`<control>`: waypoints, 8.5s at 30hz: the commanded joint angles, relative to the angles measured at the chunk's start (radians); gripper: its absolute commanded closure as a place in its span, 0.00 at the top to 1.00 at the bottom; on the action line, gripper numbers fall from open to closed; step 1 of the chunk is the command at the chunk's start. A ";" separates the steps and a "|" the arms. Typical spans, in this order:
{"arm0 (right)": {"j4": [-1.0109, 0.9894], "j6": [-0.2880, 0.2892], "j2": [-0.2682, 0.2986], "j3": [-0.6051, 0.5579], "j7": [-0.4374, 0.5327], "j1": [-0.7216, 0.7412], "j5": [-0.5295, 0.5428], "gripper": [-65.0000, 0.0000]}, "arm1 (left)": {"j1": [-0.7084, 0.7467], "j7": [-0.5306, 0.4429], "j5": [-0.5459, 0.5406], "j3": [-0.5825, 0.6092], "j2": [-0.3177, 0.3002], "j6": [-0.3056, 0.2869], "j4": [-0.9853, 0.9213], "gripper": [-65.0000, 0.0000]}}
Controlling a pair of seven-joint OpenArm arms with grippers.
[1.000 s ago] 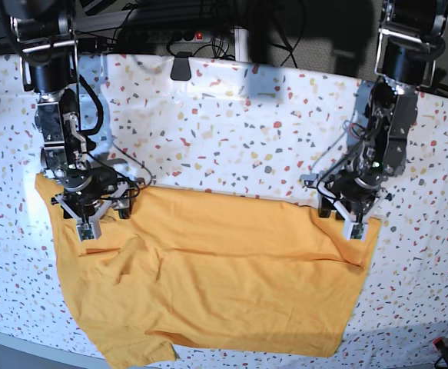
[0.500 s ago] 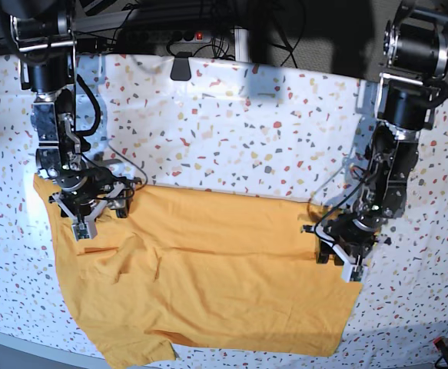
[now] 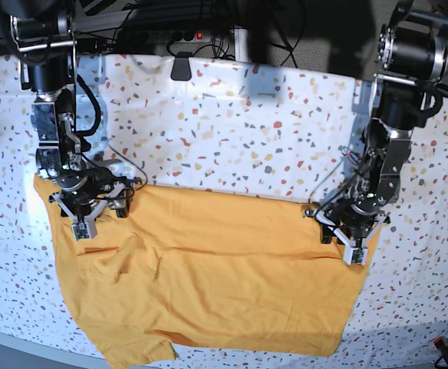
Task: Fold the T-shirt properly
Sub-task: 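Lower both grippers and pinch the shirt body near the fold, then pull the gripped shirt back toward the robot to flatten it, then release the shirt and move both grippers to its side edges, then grasp the side edges of the shirt with both grippers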
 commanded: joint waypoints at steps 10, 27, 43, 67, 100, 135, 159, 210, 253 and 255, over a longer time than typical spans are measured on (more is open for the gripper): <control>-0.002 0.004 0.021 0.000 -0.103 -0.011 -0.038 0.65 | 0.219 0.140 0.016 0.000 -0.017 0.011 0.271 0.33; 0.231 0.004 0.023 0.028 -0.140 -0.240 -0.038 0.65 | 0.369 0.248 0.016 0.000 -0.081 0.031 0.469 0.33; 0.431 0.029 0.111 0.198 -0.180 -0.494 -0.037 0.65 | 0.672 0.481 0.016 0.000 -0.097 0.064 0.978 0.33; 0.633 -0.004 0.142 0.211 -0.283 -0.784 -0.031 0.65 | 0.834 0.620 0.016 0.000 -0.097 0.065 1.188 0.33; 0.688 -0.026 0.138 0.210 -0.292 -0.779 -0.041 0.65 | 0.695 0.526 0.121 0.000 -0.092 0.102 0.940 0.33; 0.794 -0.058 0.166 0.211 -0.343 -0.800 -0.039 0.65 | 0.766 0.605 0.121 0.000 -0.092 0.102 1.105 0.33; 0.942 -0.064 0.166 0.211 -0.315 -0.797 -0.038 0.65 | 0.724 0.438 0.219 0.000 -0.092 0.165 1.160 0.33; 0.944 -0.063 0.052 0.210 -0.284 -0.153 0.079 0.65 | -0.055 0.330 0.218 0.000 -0.092 0.165 0.949 0.33; 0.944 0.056 -0.083 0.210 -0.554 -0.155 0.231 0.65 | -0.363 -0.105 -0.200 0.000 0.050 -0.262 -0.488 0.42; 0.944 0.056 -0.083 0.210 -0.562 -0.156 0.226 0.65 | -0.364 -0.116 -0.163 0.000 0.049 -0.262 -0.483 0.42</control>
